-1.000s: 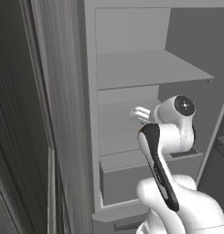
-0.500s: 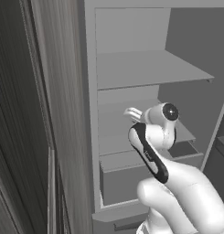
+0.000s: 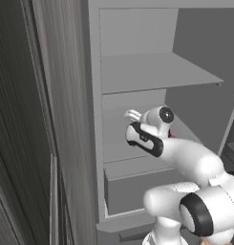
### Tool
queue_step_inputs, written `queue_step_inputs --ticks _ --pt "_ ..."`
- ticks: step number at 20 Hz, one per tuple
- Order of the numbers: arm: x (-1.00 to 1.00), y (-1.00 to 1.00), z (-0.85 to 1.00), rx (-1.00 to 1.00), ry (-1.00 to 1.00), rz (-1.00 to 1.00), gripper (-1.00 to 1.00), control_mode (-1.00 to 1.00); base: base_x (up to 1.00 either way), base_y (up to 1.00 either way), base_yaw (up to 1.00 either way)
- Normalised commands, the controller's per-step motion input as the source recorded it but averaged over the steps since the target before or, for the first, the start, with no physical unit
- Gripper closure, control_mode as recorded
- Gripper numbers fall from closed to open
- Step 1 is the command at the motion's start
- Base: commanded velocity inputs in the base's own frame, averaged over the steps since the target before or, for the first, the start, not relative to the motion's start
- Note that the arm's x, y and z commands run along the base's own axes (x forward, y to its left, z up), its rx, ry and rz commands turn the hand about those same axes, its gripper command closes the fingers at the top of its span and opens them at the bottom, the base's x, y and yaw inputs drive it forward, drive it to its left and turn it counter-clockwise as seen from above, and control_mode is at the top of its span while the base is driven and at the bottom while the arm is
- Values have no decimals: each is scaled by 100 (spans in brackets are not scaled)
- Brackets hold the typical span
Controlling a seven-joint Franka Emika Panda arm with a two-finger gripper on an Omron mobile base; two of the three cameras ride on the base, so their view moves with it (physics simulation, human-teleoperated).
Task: Place the fish on the counter behind the older fish on the same shelf of the fridge to maintain FIFO order. Close the fridge door when finished.
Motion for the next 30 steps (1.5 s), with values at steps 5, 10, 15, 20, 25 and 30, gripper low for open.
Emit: queue_step_inputs --ticks 5,10,15,20,25,30 --pt "65 0 -14 0 1 0 100 -100 0 0 0" --pt "48 0 -29 0 0 0 100 -100 0 0 0" --pt "32 0 -15 0 0 0 100 -100 0 0 0" --pt "55 0 -10 0 0 0 100 -100 0 0 0" --pt "52 0 -22 0 0 0 100 -100 0 0 0" --pt "32 0 -40 0 -1 0 100 -100 0 0 0"
